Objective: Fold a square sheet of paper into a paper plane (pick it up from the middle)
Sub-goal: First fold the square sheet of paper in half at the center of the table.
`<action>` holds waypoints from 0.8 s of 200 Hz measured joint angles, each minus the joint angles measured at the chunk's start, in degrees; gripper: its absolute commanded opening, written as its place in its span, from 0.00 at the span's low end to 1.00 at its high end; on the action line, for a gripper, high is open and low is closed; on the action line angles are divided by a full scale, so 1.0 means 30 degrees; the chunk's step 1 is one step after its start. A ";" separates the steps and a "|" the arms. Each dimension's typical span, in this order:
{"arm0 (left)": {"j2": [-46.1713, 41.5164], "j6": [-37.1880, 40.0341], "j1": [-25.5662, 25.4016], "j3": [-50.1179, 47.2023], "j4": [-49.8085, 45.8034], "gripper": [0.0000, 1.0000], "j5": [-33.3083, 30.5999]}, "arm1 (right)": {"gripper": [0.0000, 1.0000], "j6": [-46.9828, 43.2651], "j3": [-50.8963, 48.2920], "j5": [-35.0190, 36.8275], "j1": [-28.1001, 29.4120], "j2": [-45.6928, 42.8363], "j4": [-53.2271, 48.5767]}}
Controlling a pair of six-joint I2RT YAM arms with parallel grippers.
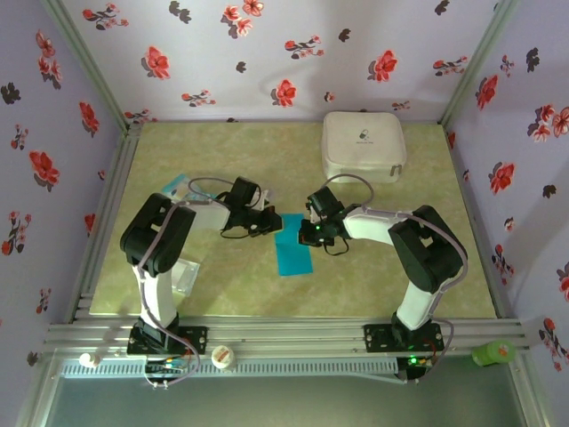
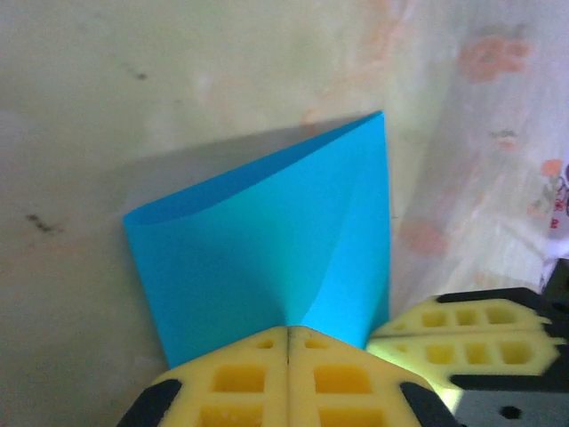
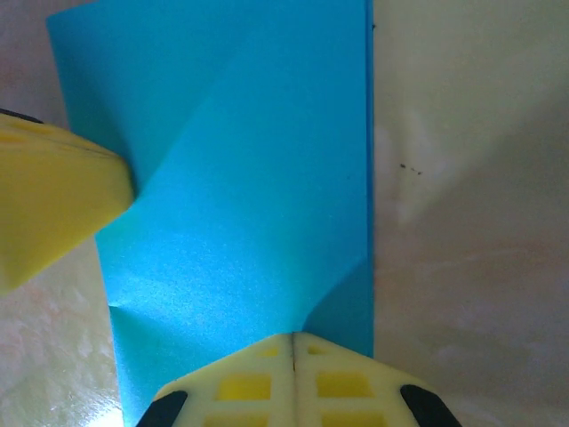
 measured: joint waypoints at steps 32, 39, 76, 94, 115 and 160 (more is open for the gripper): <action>0.0138 0.0240 0.0087 -0.0036 0.0015 0.00 0.0022 | 0.00 0.0000 0.0000 0.0000 0.0000 0.0000 0.0000; 0.0146 0.0248 0.0087 -0.0036 0.0015 0.00 0.0029 | 0.00 0.0000 0.0000 0.0000 0.0000 0.0000 0.0000; 0.0124 0.0226 0.0087 0.0007 -0.0109 0.00 0.0015 | 0.00 0.0000 0.0015 0.0000 0.0000 0.0000 -0.0022; 0.0029 0.0211 0.0124 0.0036 -0.0350 0.00 -0.0007 | 0.00 0.0000 0.0044 0.0007 0.0000 0.0000 -0.0080; -0.0022 0.0138 0.0211 0.0335 -0.0889 0.00 -0.0153 | 0.00 -0.0007 0.0146 0.0117 0.0000 0.0000 -0.0313; -0.0022 -0.0219 0.0372 0.1093 -0.1005 0.00 -0.0211 | 0.00 -0.0168 0.0357 0.0415 0.0000 0.0000 -0.0831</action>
